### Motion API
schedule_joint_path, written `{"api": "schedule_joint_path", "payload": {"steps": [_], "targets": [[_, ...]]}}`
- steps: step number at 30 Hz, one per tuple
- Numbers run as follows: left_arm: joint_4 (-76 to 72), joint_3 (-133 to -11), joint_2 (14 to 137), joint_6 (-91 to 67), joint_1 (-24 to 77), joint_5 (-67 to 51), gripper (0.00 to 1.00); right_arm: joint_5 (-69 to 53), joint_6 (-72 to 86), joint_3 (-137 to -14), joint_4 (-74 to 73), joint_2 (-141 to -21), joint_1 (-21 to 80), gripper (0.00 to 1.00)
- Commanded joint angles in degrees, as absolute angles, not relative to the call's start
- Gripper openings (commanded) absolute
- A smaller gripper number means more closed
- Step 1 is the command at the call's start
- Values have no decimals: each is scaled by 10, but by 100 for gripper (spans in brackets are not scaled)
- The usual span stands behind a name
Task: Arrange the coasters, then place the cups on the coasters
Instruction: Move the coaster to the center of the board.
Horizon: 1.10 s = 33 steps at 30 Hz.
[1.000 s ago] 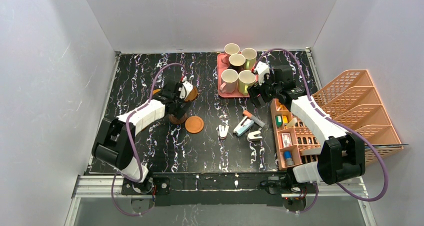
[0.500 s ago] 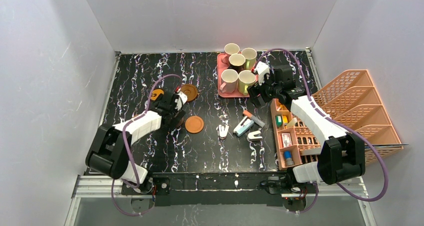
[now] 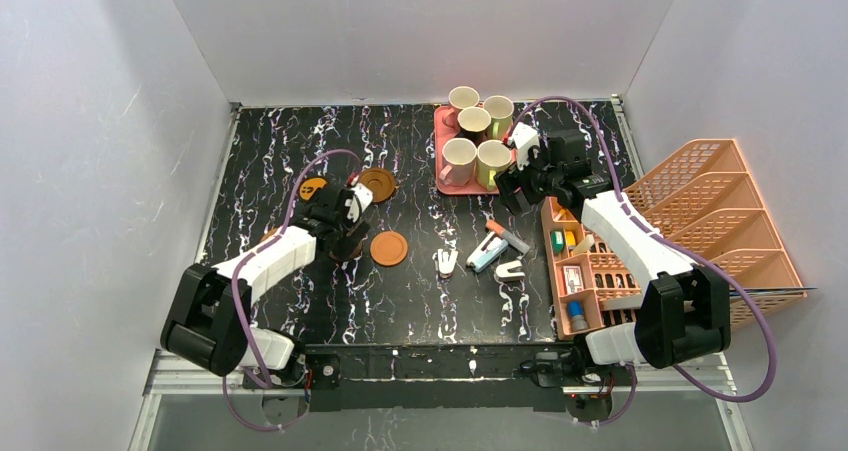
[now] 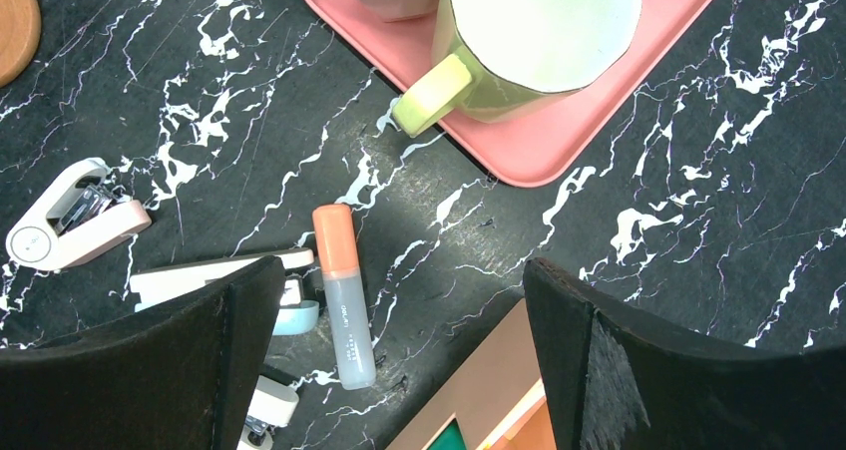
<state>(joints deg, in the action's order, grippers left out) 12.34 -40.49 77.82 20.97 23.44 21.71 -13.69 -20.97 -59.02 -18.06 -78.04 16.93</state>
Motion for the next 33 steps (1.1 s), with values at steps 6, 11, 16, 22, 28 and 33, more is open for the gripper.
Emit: {"api": "schedule_joint_path", "payload": {"steps": [6,11,16,22,28,33], "targets": [[100,-485,710,174,235,202,98,-141,-206,-604,-179,-764,166,98],[127,-508,718,189,235,155,98,-148,-206,-602,-177,-761,165,98],[124,-495,729,209,236,148,98,-151,-206,-602,-176,-758,164,98],[91,-467,766,226,236,231,98,-147,-206,-602,-177,-763,163,98],[63,-430,803,240,236,262,98,-144,-205,-604,-179,-765,162,98],[27,-409,837,246,235,297,98,-142,-206,-605,-180,-771,162,98]]}}
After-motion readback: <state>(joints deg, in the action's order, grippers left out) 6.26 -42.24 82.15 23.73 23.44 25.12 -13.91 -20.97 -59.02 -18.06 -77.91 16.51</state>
